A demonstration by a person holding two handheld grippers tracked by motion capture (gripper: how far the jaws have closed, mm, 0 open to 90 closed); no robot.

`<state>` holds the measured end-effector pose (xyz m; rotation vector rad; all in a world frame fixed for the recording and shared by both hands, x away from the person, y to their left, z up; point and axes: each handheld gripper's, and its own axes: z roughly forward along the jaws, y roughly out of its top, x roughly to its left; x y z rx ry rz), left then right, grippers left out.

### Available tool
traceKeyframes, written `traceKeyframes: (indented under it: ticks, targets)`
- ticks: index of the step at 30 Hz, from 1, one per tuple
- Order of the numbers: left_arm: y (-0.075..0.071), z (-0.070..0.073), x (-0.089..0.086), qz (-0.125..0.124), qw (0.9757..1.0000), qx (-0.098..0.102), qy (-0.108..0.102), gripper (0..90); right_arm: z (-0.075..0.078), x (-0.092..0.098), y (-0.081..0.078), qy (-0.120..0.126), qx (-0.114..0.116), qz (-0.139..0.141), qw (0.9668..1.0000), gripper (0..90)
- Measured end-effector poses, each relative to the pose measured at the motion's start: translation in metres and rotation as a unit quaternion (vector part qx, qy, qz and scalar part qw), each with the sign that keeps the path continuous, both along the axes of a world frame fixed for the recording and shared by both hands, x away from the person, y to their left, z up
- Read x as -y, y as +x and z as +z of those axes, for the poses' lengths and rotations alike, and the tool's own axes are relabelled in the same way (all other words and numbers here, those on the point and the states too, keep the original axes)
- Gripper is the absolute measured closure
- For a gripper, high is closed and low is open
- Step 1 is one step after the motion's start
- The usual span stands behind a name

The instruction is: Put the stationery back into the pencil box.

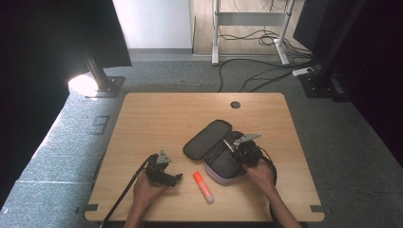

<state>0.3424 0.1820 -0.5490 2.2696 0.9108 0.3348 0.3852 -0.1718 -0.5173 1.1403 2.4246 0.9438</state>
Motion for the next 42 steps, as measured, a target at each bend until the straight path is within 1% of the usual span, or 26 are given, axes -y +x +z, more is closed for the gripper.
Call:
traceKeyframes:
  ticks: [6, 12, 19, 23, 36, 39, 42]
  targets:
    - [0.0, 0.0, 0.0, 0.0, 1.0, 0.0, 0.0, 1.1, 0.0, -0.004, -0.001, 0.005, -0.005, 0.016, 0.9998, 69.9]
    - [0.0, 0.0, 0.0, 0.0, 1.0, 0.0, 0.0, 1.1, 0.002, -0.002, -0.002, 0.002, 0.001, 0.017, 0.9999, 66.6]
    - [0.0, 0.0, 0.0, 0.0, 1.0, 0.0, 0.0, 1.1, 0.006, 0.006, -0.004, 0.005, 0.007, 0.017, 0.9998, 56.5]
    - [0.0, 0.0, 0.0, 0.0, 1.0, 0.0, 0.0, 1.1, 0.007, 0.009, -0.006, 0.003, 0.013, 0.016, 0.9998, 47.8]
    - [0.0, 0.0, 0.0, 0.0, 1.0, 0.0, 0.0, 1.0, 0.017, 0.025, -0.012, 0.015, 0.029, 0.01, 0.9994, 33.6]
    - [0.0, 0.0, 0.0, 0.0, 1.0, 0.0, 0.0, 1.0, 0.02, 0.028, -0.015, 0.012, 0.035, 0.011, 0.9992, 29.5]
    - [0.0, 0.0, 0.0, 0.0, 1.0, 0.0, 0.0, 1.1, 0.022, 0.031, -0.016, 0.007, 0.037, 0.011, 0.9992, 25.3]
